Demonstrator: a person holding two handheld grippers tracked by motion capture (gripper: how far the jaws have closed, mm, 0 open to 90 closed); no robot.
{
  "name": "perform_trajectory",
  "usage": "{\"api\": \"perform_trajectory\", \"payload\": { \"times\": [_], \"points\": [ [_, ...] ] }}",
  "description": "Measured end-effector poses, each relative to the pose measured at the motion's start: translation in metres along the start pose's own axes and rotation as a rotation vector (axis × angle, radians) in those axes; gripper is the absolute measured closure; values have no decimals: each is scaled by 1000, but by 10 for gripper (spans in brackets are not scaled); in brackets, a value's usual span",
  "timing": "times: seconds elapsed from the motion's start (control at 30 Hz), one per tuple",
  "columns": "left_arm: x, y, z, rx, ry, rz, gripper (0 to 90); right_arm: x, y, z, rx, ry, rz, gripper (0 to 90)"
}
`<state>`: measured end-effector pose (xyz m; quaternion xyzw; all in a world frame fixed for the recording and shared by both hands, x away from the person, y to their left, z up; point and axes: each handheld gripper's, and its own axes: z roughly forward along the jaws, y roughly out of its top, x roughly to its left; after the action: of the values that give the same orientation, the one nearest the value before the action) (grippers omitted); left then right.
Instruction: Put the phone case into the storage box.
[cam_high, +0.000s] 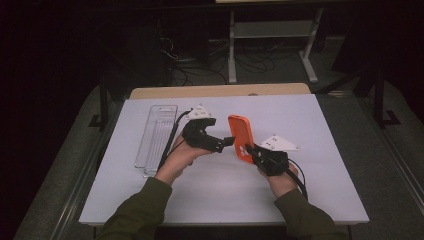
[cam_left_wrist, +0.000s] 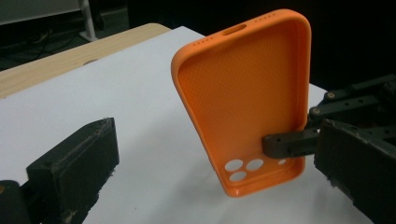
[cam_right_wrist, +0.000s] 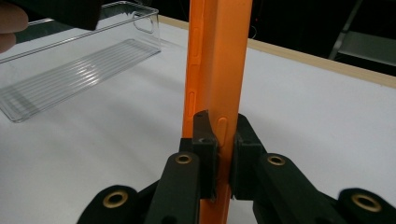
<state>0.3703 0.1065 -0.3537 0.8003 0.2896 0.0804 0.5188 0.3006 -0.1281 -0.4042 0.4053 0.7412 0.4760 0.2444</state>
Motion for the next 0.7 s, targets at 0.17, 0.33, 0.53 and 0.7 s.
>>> {"api": "perform_trajectory", "payload": {
  "times": [0.17,0.33,0.53,0.7],
  "points": [
    [-3,2,5,-13,-4,-8,0,1,0,0,-2,1,2,818],
    [-6,3,11,-24,-5,-13,0,4,0,2,-6,-2,-1,818],
    [-9,5,17,-41,-4,-14,0,6,1,2,-12,-8,12,818],
    [-11,6,20,-45,-2,-16,0,8,1,3,-25,-9,15,819]
  ]
}}
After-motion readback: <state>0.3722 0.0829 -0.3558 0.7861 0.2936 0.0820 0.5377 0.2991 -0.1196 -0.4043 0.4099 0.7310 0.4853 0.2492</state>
